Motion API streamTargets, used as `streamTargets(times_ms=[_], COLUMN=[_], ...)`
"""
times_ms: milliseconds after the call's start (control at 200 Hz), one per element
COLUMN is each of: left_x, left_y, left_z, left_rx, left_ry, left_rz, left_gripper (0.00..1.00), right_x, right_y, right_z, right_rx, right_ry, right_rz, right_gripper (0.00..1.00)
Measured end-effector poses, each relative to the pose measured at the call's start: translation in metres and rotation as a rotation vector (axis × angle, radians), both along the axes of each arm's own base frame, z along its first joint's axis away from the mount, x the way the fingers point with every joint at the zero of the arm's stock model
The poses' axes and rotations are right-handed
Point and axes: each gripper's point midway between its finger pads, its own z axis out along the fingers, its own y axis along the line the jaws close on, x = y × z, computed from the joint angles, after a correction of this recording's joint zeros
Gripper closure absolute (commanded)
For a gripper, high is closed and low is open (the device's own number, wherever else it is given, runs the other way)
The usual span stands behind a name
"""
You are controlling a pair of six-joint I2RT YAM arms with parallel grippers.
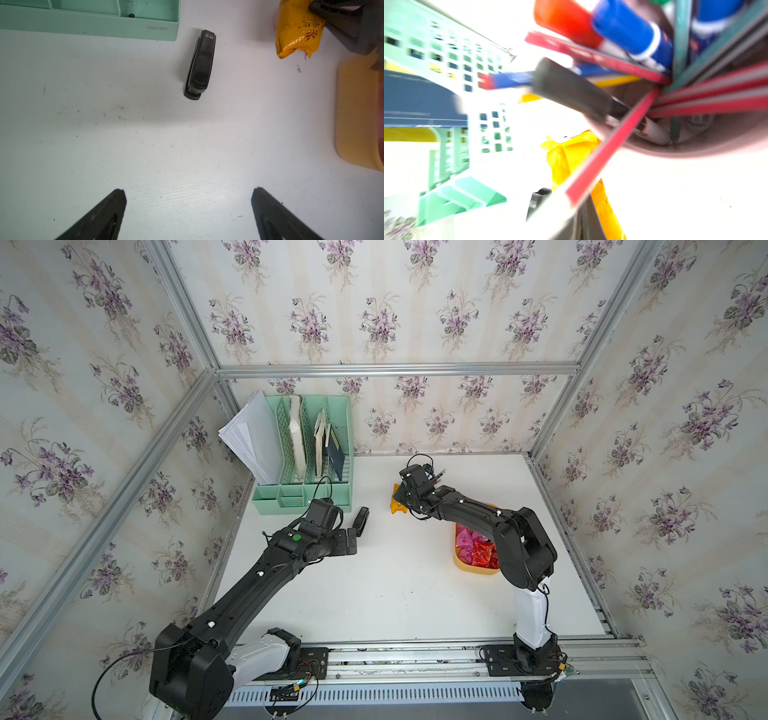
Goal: Put the tea bags into the storage box
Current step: Pick up the tea bag from the center of the board, then place the tea bag in the storage box.
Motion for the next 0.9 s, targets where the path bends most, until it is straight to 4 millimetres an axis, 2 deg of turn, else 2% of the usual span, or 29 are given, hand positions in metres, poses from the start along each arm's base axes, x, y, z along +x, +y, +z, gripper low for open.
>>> streamTargets(times_ms=[90, 215, 390, 505, 689, 784, 899], left_x=[-0.001, -0.002, -0.002, 0.0, 0.009, 0.017, 0.028], left_y=[0.0, 0.001, 0.0, -0.003, -0.014, -0.022, -0.035], left_z=[0.002, 0.004, 0.001, -0.004, -0.007, -0.006, -0.003], left_rx=[-0.009, -0.016, -0.014, -0.018, -0.034, -0.041, -0.056], left_ry=[-0.005, -0.012, -0.003, 0.014, 0.021, 0.023, 0.026], left_rz=[0.01, 0.014, 0.014, 0.006, -0.014, -0.026, -0.048], left_gripper=[0.01, 0.01, 0.01, 0.01, 0.01, 0.01, 0.01], right_x=[-0.004, -0.012, -0.029, -0.048, -0.088, -0.114, -0.135], right_y=[0.004, 0.006, -0.009, -0.046, -0.138, -0.162, -0.184], right_z=[0.016, 0.048, 0.091, 0.096, 0.088, 0.077, 0.055], right_rx=[0.015, 0.031, 0.005, -0.041, -0.143, -0.203, -0.285], right_ry=[-0.016, -0.059, -0.11, -0.087, -0.031, -0.003, 0.043], right_rz=[0.04, 0.1, 0.185, 0.201, 0.12, 0.118, 0.096], right_gripper=[1.0, 1.0, 1.0, 1.0, 1.0, 1.0, 1.0])
